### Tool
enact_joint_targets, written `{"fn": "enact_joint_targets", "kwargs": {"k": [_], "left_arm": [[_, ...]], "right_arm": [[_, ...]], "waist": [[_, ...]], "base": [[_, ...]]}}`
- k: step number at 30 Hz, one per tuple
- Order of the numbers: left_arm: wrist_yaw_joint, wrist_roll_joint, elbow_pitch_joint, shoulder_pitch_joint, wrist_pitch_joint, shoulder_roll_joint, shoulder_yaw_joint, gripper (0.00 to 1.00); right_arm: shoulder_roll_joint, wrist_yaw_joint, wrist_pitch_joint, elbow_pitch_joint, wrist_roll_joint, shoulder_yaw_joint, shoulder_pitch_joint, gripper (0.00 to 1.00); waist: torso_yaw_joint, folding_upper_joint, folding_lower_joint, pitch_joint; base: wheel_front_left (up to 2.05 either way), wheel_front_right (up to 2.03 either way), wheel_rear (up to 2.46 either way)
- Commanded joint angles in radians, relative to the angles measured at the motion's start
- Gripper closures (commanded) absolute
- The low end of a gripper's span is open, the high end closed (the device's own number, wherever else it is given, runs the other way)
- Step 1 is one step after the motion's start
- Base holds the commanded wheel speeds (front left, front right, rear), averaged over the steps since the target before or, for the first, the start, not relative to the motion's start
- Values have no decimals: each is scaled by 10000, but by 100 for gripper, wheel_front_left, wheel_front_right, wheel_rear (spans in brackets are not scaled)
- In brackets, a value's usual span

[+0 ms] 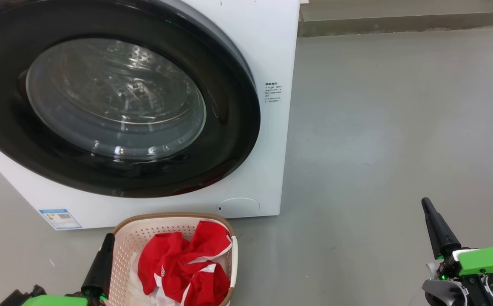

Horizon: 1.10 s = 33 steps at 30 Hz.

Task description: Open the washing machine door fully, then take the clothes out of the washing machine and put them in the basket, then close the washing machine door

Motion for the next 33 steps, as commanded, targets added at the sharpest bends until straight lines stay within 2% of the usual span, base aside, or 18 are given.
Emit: {"fn": "enact_joint_targets", "kwargs": {"k": [1, 33], "left_arm": [[-71, -68, -209, -395, 47, 79, 356, 100], [-71, -69, -209, -395, 45, 79, 354, 100]], "right_arm": [[-39, 4, 42, -297, 18, 128, -418, 100], [-26, 4, 57, -297, 3, 109, -420, 100]], "waist": [[0, 0, 0, 0], [0, 0, 0, 0]], "base": [[0, 0, 0], [0, 0, 0]]}}
